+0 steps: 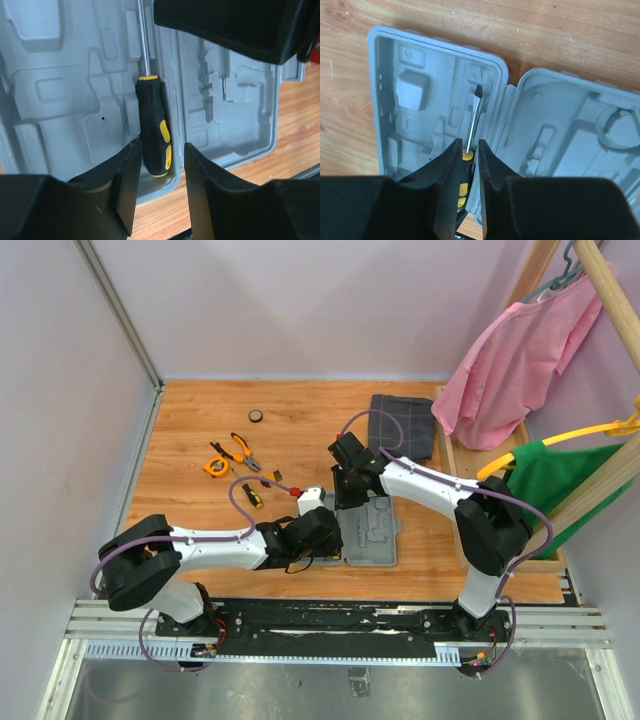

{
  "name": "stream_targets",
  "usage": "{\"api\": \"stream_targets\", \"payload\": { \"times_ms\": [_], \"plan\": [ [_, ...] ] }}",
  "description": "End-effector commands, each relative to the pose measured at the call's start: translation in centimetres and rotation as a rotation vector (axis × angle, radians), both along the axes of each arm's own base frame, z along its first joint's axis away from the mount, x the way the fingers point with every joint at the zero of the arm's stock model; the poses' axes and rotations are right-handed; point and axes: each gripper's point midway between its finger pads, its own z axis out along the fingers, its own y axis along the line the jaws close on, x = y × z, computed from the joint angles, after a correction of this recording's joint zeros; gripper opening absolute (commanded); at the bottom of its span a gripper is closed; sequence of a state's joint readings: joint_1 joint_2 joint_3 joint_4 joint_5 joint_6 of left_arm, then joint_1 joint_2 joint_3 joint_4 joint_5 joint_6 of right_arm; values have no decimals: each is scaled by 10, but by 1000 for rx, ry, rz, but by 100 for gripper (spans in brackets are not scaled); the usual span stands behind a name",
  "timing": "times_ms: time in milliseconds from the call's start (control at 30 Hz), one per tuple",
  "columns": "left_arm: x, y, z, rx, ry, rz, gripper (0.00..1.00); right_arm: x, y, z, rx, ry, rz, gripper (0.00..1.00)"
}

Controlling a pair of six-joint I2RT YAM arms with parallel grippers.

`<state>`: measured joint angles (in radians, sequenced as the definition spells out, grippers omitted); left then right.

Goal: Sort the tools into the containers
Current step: Adjust the screwdriver in the storage box.

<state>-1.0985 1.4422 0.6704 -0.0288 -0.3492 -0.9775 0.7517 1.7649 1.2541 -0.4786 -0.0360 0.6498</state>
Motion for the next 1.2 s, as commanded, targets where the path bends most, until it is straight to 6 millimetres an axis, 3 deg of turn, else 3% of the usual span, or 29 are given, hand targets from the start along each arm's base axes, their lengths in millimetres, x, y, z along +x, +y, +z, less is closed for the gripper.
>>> {"api": "stream_targets", "payload": {
  "times_ms": [0,167,467,867,1167],
  "plan": [
    [9,-9,4,0,-28,20,43,0,-2,1,-17,19,7,20],
    [5,-4,-8,32,-3,14,39,-2,-2,-1,-28,38,8,18],
    [-3,12,-26,90,24,23,23,-6,-1,-5,-69,52,22,14],
    [-6,17,-29,99,26,16,21,-3,2,-16,-111,49,25,8],
    [-8,16,-29,95,29,8,21,10,17,-8,-63,10,24,4]
  ]
}}
